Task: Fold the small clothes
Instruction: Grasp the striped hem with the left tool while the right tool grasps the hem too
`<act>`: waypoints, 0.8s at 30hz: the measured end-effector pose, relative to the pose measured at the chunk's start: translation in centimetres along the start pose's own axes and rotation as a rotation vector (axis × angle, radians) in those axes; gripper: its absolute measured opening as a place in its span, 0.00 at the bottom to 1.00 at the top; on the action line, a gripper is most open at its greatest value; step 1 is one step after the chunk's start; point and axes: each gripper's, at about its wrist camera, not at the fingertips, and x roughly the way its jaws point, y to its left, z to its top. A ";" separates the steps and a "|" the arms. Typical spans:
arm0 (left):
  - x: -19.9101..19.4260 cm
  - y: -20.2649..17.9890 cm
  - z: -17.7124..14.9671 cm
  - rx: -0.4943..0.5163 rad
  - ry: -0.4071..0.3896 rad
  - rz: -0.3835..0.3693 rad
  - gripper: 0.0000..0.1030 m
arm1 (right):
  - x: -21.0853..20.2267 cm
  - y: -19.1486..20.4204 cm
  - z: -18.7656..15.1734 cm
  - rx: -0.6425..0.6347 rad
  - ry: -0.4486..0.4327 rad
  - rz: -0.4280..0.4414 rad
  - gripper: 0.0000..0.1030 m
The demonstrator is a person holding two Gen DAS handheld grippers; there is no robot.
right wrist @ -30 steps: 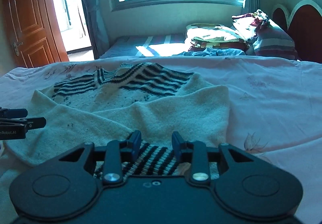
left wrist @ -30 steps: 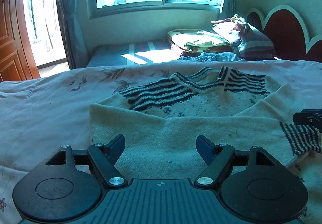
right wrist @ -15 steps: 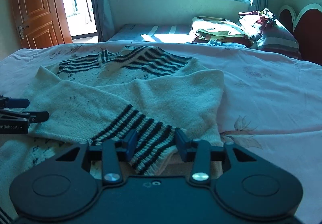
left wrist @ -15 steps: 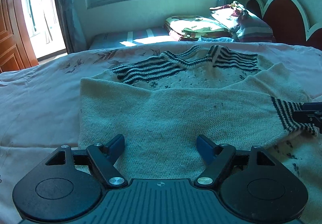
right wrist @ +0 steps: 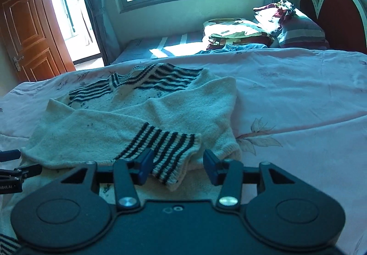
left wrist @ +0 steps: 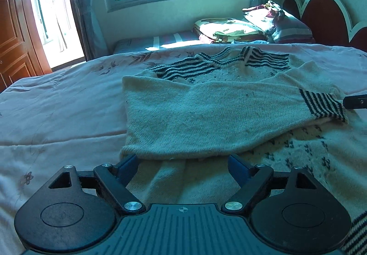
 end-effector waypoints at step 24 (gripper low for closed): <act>-15.6 4.3 -15.5 -0.367 0.127 -0.268 0.50 | -15.6 -3.1 -14.3 0.263 0.137 0.161 0.44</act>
